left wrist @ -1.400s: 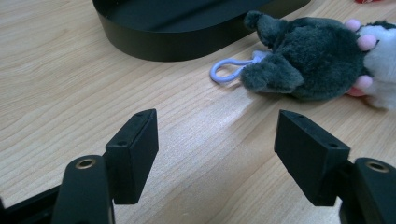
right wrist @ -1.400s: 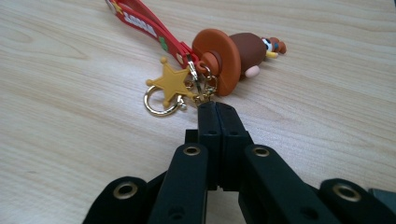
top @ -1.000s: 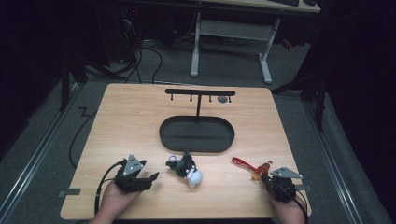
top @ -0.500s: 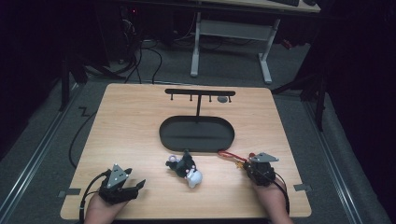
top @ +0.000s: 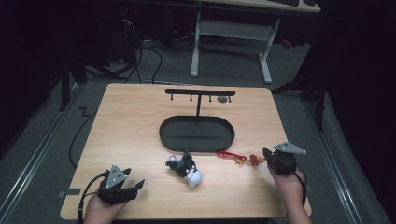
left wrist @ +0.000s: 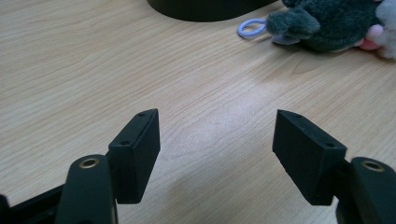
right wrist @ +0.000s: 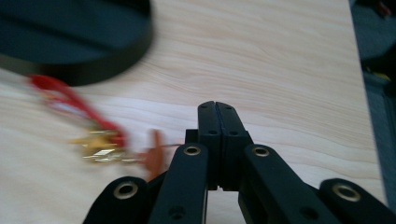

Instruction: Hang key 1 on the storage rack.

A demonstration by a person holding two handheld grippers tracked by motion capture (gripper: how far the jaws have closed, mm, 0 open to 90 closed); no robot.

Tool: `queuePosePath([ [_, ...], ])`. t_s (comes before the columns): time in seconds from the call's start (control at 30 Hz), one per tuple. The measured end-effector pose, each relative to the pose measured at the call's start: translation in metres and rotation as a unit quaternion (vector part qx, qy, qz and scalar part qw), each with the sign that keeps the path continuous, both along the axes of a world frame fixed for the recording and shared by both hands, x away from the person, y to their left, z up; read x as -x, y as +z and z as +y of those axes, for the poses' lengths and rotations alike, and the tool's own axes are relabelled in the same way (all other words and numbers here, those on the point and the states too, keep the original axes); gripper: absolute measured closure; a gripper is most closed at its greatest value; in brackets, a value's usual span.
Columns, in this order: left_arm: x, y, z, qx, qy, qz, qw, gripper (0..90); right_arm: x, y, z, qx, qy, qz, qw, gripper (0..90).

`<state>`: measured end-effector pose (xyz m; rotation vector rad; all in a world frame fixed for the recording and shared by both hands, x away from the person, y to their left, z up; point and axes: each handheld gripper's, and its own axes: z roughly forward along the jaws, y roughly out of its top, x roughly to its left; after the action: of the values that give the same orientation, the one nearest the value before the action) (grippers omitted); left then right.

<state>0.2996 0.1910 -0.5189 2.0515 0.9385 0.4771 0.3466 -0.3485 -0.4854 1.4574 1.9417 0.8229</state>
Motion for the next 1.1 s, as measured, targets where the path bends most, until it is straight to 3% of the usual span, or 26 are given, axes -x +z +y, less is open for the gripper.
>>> queuePosePath([
  [0.03,0.0,0.0,0.0,0.0,0.0,0.0,1.0,32.4,0.0,0.0,0.0,0.0,0.0,0.0,1.0,90.0],
  [0.07,-0.001,0.0,-0.001,0.0,-0.002,0.0,1.0,32.4,-0.013,-0.01,-0.008,0.001,-0.012,0.025,0.9996,90.0],
  [0.13,-0.002,0.0,-0.002,0.0,-0.003,0.0,1.0,32.4,-0.022,-0.018,-0.011,0.003,-0.015,0.042,0.999,90.0],
  [0.33,-0.005,-0.001,-0.005,-0.002,-0.008,0.004,1.0,32.4,-0.026,-0.028,-0.006,0.017,0.004,0.06,0.998,90.0],
  [0.47,-0.006,-0.001,-0.009,-0.001,-0.015,0.004,0.9999,32.4,-0.015,-0.029,-0.004,0.016,0.016,0.065,0.9976,90.0],
  [0.73,-0.014,0.003,-0.018,0.009,-0.031,0.001,0.9995,32.4,0.023,-0.029,0.007,0.006,0.046,0.071,0.9964,89.8],
  [1.1,-0.026,0.007,-0.031,0.024,-0.043,-0.012,0.9987,32.4,0.058,-0.029,0.01,0.016,0.033,0.078,0.9963,85.3],
])
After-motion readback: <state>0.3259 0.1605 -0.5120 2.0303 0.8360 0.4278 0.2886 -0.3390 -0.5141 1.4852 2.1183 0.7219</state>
